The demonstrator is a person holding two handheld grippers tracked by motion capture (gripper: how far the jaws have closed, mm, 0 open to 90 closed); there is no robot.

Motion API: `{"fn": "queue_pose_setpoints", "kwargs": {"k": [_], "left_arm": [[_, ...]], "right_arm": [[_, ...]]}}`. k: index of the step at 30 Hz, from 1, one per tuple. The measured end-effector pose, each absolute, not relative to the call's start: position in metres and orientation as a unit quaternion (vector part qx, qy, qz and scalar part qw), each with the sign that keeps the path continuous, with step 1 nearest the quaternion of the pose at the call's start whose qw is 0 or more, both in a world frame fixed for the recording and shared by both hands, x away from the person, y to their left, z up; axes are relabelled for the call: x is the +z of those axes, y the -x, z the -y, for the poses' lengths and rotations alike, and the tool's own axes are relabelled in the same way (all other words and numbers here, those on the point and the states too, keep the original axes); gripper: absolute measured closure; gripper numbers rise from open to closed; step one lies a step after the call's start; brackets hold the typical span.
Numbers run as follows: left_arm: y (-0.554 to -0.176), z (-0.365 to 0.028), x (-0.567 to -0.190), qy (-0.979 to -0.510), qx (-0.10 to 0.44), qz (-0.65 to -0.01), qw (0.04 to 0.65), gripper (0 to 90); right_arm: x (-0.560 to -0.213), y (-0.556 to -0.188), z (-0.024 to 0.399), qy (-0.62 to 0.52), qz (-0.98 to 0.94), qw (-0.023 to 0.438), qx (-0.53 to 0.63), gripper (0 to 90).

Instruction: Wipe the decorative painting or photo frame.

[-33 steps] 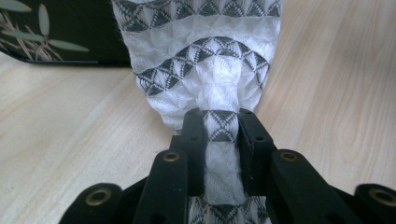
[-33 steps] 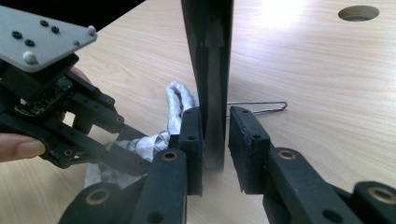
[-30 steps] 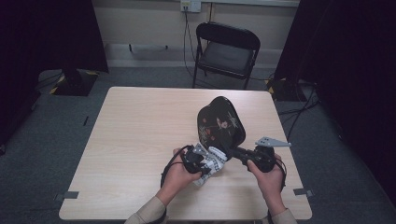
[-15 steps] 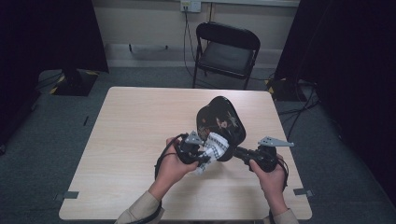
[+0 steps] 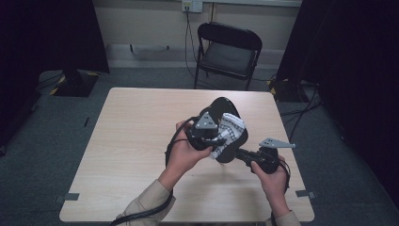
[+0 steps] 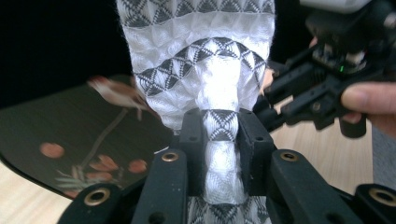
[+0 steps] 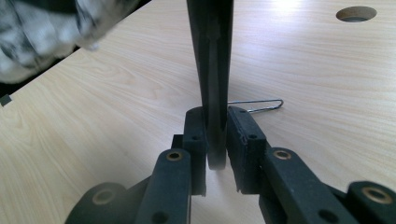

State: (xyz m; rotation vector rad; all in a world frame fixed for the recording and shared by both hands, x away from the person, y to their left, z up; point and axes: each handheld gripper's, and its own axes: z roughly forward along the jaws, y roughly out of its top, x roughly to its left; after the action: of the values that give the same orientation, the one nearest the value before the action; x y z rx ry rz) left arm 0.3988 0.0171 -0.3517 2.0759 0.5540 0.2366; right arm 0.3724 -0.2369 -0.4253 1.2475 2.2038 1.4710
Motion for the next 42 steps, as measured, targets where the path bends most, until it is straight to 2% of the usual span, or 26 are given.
{"fn": "queue_pose_setpoints", "kwargs": {"k": [14,22,35,42], "left_arm": [[-0.388,-0.026,-0.431,-0.873,0.048,-0.252,0.414,74.8],[-0.383,-0.024,-0.458,-0.881,0.028,-0.257,0.396,74.9],[-0.379,-0.029,-0.469,-0.891,0.015,-0.26,0.372,75.2],[-0.376,-0.033,-0.432,-0.876,0.032,-0.24,0.418,75.2]], "right_arm": [[-0.424,-0.372,0.238,-0.422,-0.748,0.106,0.501,78.3],[-0.422,-0.371,0.244,-0.425,-0.748,0.11,0.498,78.3],[-0.421,-0.371,0.257,-0.437,-0.736,0.119,0.502,78.1],[-0.425,-0.372,0.255,-0.441,-0.74,0.122,0.493,78.1]]}}
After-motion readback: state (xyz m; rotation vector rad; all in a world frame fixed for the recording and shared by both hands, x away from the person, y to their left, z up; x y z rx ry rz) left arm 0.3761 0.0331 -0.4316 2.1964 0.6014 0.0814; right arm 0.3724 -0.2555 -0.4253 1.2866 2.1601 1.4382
